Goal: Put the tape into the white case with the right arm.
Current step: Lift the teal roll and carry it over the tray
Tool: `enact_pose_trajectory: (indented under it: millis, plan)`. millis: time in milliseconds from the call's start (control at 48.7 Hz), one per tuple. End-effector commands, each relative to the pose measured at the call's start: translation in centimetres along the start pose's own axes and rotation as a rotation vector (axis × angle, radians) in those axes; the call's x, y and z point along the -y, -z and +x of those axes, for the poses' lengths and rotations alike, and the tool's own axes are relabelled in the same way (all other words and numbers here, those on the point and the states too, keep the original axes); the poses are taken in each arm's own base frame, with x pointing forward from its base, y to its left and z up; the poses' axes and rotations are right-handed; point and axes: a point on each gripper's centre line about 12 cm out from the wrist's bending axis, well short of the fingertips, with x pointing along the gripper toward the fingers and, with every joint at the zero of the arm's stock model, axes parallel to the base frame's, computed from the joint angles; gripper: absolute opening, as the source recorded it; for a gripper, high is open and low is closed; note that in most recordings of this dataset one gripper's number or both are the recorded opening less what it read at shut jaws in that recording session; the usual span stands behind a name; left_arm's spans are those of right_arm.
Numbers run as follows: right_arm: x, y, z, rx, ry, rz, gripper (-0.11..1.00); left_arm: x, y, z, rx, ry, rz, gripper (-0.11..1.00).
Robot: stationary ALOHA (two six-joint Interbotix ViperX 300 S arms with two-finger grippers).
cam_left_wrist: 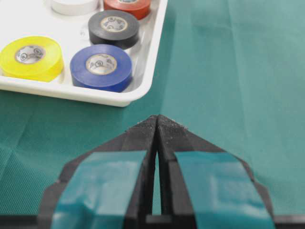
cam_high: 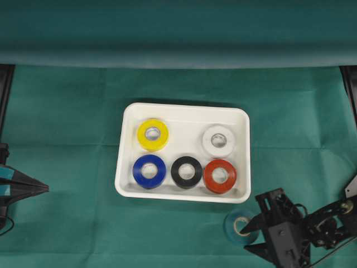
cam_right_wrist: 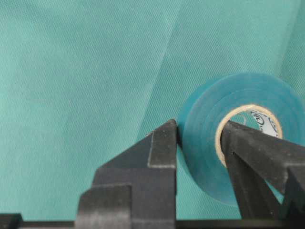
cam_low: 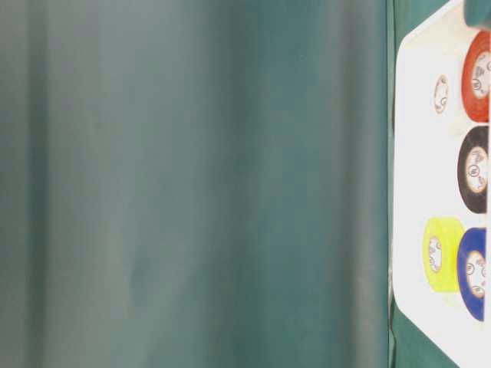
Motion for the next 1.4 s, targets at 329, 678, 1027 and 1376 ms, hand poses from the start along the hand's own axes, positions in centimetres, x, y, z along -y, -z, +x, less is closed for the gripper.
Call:
enact_pose_trajectory:
  millis: [329, 678, 1027, 1376]
  plan:
    - [-0.8, -6.5, 4.0, 0.057, -0.002, 0.0, 0.02, 0.0, -0.5, 0.0, 0.011, -0.002, -0.002, 0.0]
    - [-0.7, -8.2, 5.9, 0.048, 0.025, -0.008, 0.02, 0.0, -0.4, 0.0, 0.011, -0.001, -0.002, 0.0]
    - [3.3, -8.1, 5.5, -0.02, 0.17, 0.035, 0.02, 0.0, -0.5, 0.0, 0.011, -0.002, -0.002, 0.0]
    - [11.7, -7.5, 4.8, 0.031, 0.268, 0.145, 0.02, 0.0, -0.5, 0.0, 0.011, -0.002, -0.002, 0.0]
